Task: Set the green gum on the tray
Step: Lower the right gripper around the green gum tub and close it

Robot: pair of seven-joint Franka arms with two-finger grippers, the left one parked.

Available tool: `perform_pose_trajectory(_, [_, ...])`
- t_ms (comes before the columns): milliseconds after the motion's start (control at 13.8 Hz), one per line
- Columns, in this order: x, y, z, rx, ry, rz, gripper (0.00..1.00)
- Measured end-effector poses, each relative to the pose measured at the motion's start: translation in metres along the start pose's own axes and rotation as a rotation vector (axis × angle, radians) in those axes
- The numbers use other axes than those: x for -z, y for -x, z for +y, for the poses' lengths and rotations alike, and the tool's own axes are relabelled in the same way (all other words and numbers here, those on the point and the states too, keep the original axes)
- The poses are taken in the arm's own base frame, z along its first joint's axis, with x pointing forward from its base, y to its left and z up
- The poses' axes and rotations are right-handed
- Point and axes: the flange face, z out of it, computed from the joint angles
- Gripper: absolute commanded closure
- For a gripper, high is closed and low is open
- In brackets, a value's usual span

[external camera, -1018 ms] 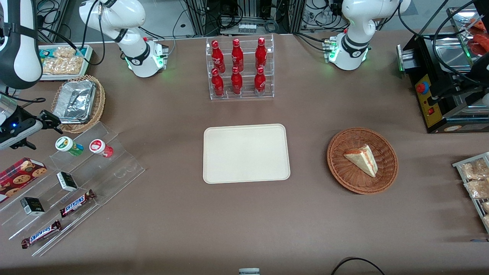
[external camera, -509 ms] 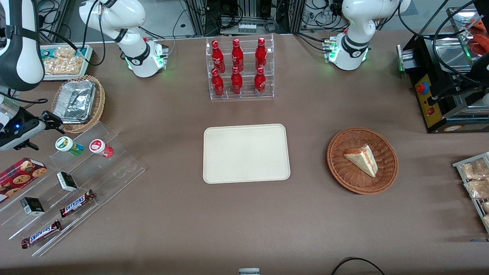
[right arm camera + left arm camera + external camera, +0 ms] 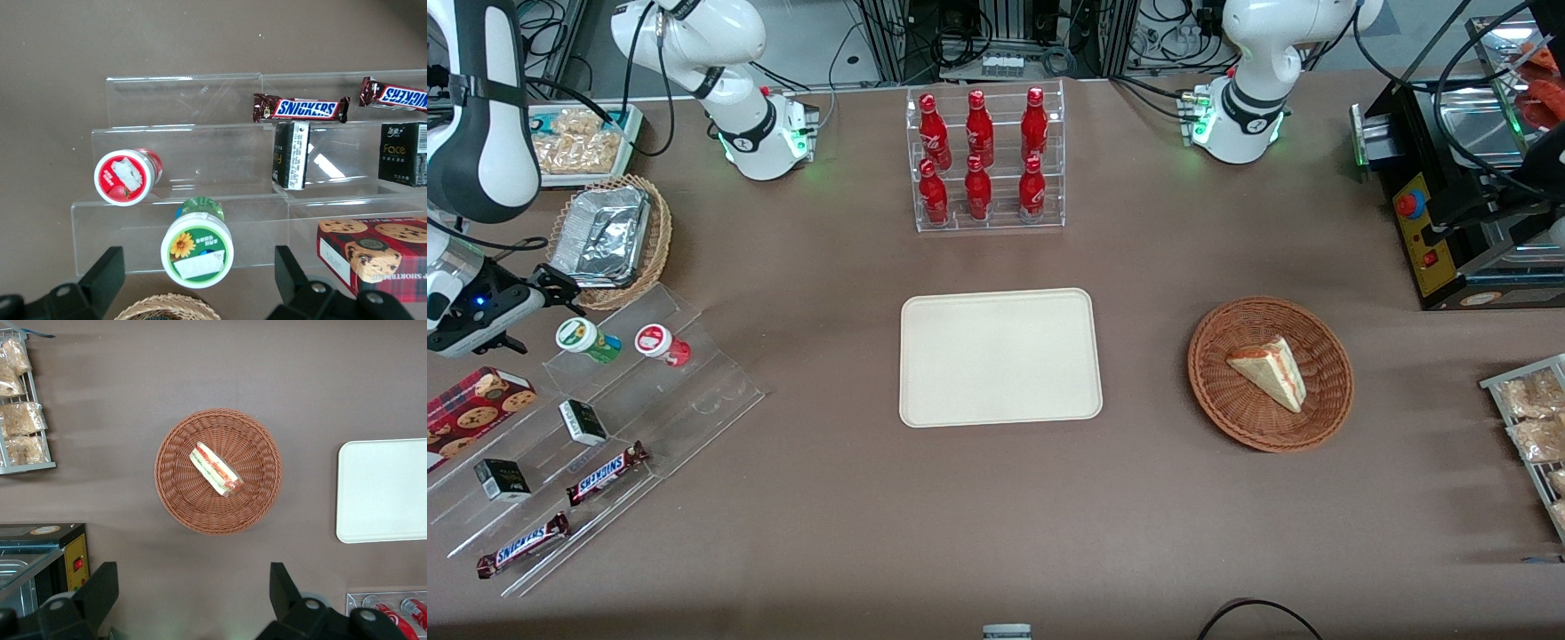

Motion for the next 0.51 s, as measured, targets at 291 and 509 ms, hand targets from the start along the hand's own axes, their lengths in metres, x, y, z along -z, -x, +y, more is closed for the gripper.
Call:
perform_pose_trajectory(291, [-0.016, -0.001, 0.002, -0.001, -0.013, -0.019, 0.0])
perform_pose_trajectory(509, [-0.028, 0.0, 0.004, -0.005, -0.026, -0.035, 0.0])
